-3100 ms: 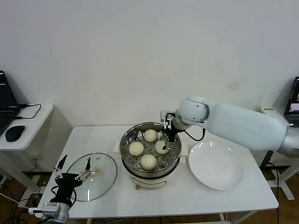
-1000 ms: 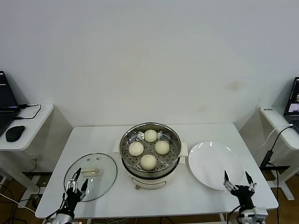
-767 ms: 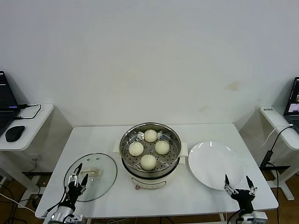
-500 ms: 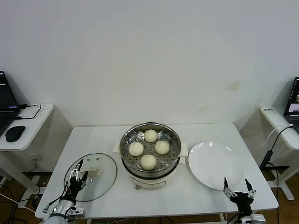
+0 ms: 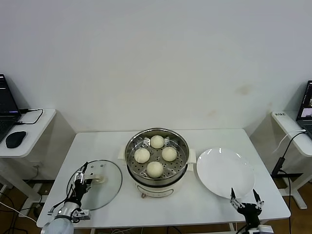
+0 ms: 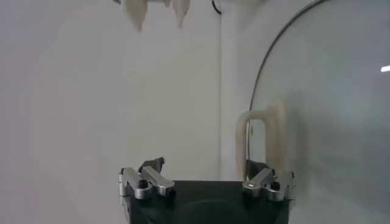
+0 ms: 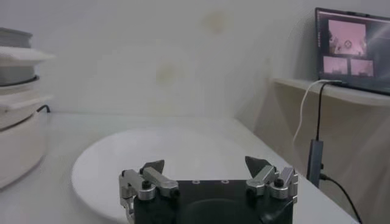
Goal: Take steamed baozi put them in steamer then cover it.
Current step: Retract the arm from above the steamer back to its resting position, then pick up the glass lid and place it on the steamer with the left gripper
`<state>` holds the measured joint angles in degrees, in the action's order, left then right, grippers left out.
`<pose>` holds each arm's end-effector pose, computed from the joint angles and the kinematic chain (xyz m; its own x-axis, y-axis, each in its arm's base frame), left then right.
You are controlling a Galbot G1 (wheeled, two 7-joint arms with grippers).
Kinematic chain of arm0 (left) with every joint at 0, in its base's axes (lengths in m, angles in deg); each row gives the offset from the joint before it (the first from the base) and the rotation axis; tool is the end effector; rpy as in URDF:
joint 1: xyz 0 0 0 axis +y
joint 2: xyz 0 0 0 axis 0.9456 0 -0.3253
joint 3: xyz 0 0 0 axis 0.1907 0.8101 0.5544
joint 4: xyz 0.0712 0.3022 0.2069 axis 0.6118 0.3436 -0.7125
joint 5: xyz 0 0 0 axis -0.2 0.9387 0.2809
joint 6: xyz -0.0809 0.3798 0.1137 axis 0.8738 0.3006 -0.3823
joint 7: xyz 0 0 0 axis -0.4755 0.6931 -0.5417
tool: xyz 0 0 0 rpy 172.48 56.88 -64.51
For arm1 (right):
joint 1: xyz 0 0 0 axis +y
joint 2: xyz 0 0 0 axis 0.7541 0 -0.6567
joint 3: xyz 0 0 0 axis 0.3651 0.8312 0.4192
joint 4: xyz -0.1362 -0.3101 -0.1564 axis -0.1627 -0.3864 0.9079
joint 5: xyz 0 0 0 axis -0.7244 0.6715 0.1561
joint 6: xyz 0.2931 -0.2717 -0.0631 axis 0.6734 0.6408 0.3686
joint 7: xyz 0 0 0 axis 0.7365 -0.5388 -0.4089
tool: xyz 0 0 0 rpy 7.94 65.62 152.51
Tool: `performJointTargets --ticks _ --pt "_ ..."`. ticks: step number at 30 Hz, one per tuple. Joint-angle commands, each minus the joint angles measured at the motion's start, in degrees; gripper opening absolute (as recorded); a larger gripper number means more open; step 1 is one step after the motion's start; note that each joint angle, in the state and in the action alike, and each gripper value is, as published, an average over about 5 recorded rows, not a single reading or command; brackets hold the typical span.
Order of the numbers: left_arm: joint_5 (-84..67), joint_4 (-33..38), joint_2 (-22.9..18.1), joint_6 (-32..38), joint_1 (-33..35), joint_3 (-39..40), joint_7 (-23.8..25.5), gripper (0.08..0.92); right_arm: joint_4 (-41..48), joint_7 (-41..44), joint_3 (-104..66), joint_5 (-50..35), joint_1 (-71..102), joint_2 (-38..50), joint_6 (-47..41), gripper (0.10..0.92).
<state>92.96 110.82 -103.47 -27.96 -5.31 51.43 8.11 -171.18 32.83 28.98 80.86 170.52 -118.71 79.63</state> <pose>0.2974 0.1806 -0.4720 -0.9934 0.0530 0.1017 0.1021 0.0053 0.9948 0.1777 -0.1405 -0.4332 -0.9661 0.1703 0.1942 0.1578 0.9844 -0.0778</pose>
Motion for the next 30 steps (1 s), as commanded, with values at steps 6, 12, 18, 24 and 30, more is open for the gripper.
performJointTargets --ticks 6,12,18,24,30 --pt "0.4 -3.4 -0.2 0.6 -1.9 0.6 0.3 0.646 -0.9 0.1 0.7 -0.3 0.5 0.0 -0.7 0.823" --pt "0.0 -2.9 0.0 1.6 -1.4 0.4 -0.7 0.473 -1.3 0.2 1.1 -0.1 0.6 0.0 -1.0 0.823" --pt "-1.3 -0.4 1.0 2.2 0.3 -0.6 -2.7 0.300 -1.8 0.3 1.5 0.3 0.8 0.0 -0.7 0.823" --pt "-1.7 5.4 2.2 1.3 3.6 -2.5 -3.4 0.153 -2.3 0.3 2.0 0.9 1.4 -0.1 0.4 0.823" --pt "-5.0 15.9 5.0 -5.2 8.9 -5.1 0.2 0.142 -3.7 0.3 2.4 1.4 2.1 0.0 0.7 0.823"
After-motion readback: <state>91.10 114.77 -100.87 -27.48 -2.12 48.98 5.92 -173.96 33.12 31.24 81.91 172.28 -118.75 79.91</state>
